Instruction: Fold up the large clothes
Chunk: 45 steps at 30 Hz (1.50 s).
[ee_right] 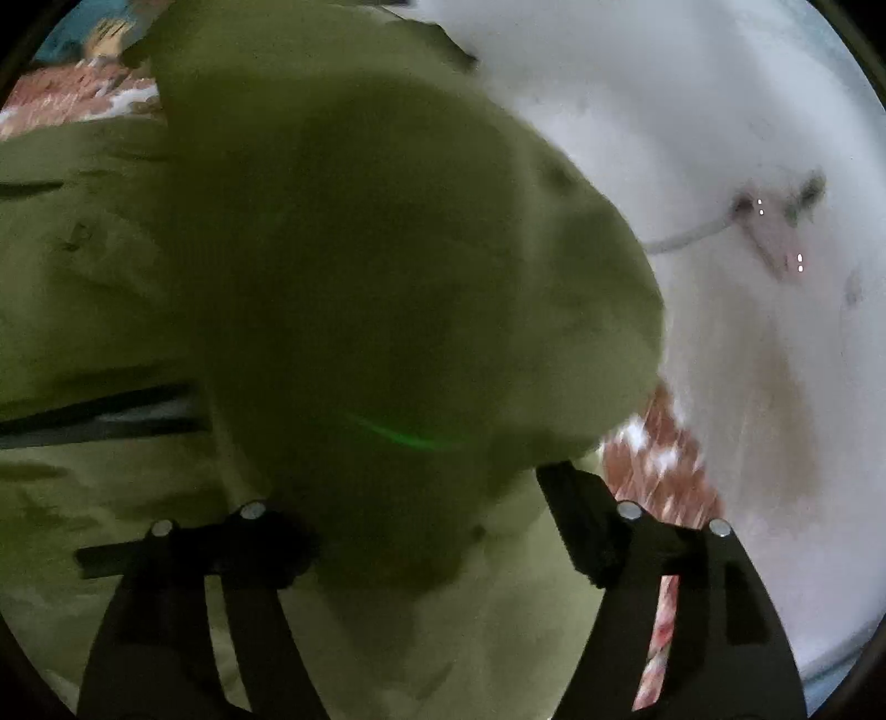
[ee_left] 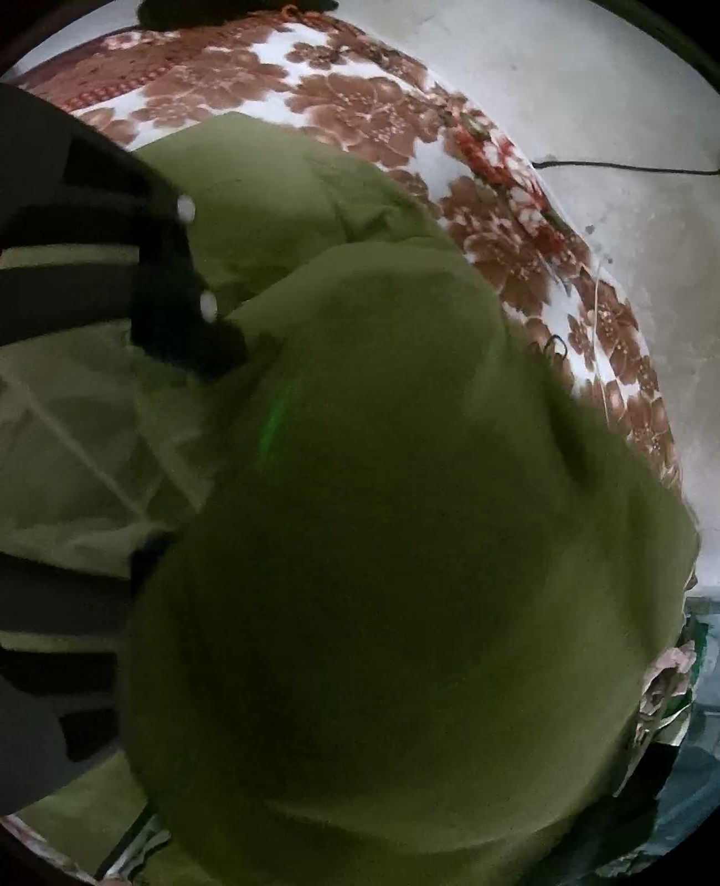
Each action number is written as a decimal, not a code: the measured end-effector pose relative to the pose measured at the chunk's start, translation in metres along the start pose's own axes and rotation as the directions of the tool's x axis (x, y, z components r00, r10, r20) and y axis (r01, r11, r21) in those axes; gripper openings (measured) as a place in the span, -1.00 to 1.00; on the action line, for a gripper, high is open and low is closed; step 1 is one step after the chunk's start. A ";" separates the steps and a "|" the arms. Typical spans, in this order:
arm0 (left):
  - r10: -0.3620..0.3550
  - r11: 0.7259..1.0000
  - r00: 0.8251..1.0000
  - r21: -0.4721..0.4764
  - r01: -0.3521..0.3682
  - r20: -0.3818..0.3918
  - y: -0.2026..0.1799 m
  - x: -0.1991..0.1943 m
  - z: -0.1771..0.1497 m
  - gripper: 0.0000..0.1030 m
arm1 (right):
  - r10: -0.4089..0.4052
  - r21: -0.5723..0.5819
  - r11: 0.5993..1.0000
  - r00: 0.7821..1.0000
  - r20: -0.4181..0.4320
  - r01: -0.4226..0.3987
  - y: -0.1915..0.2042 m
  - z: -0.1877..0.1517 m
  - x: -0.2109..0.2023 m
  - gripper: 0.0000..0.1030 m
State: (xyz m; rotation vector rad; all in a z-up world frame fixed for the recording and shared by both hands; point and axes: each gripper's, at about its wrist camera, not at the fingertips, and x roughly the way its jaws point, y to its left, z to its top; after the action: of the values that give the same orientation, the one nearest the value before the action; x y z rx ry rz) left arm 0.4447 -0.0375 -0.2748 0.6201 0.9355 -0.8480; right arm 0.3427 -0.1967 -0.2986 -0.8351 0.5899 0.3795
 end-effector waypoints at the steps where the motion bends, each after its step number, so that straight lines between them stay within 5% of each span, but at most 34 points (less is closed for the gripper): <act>1: 0.004 1.000 1.000 0.004 -0.004 -0.010 -0.003 -0.001 -0.005 0.02 | 0.005 0.050 0.999 1.000 -0.017 -0.004 -0.001 -0.006 -0.005 0.38; 8: 0.039 0.996 0.997 -0.075 -0.044 -0.067 -0.013 -0.037 -0.054 0.28 | 0.032 0.309 0.951 0.997 -0.072 -0.008 -0.013 -0.029 -0.050 0.39; 12: 0.043 0.978 0.999 -0.206 -0.043 -0.004 -0.009 -0.078 -0.056 0.39 | 0.041 0.461 0.887 0.997 -0.072 -0.003 -0.039 -0.028 -0.074 0.54; 16: 0.011 0.938 0.993 -0.345 0.030 0.115 -0.017 -0.109 -0.035 0.55 | 0.065 0.602 0.798 0.996 -0.061 -0.015 -0.066 -0.026 -0.094 0.63; 20: 0.006 0.951 0.984 -0.305 0.049 0.177 -0.045 -0.107 -0.001 0.55 | 0.056 0.677 0.736 0.995 -0.080 0.013 -0.080 -0.017 -0.097 0.64; 23: 0.013 0.956 0.982 -0.291 0.043 0.187 -0.055 -0.090 0.017 0.55 | 0.048 0.678 0.734 0.994 -0.101 0.033 -0.079 0.000 -0.084 0.64; 26: -0.032 0.942 0.970 -0.317 0.110 0.242 -0.053 -0.074 0.034 0.53 | 0.052 0.656 0.752 0.986 -0.157 0.065 -0.079 0.022 -0.047 0.61; 29: -0.071 0.936 0.979 -0.325 0.132 0.191 -0.052 -0.036 0.044 0.19 | 0.091 0.630 0.774 0.972 -0.216 0.068 -0.068 0.028 -0.011 0.44; 31: -0.092 0.943 0.987 -0.308 0.128 0.130 -0.054 -0.009 0.044 -0.66 | 0.126 0.631 0.774 0.964 -0.234 0.052 -0.059 0.024 0.006 0.39; 36: -0.118 0.939 0.993 -0.327 0.112 0.001 -0.045 0.053 0.025 -0.61 | 0.195 0.604 0.797 0.939 -0.282 0.016 -0.030 0.006 0.047 0.35; 45: -0.116 0.930 0.993 -0.353 0.102 -0.019 -0.039 0.094 0.003 -0.58 | 0.241 0.652 0.758 0.918 -0.315 0.024 -0.014 -0.026 0.087 0.71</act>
State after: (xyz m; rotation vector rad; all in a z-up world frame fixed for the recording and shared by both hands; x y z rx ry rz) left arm 0.4438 -0.0931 -0.3599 0.2768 1.1347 -0.7436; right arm 0.4091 -0.2181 -0.3589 -0.1887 1.0689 0.0904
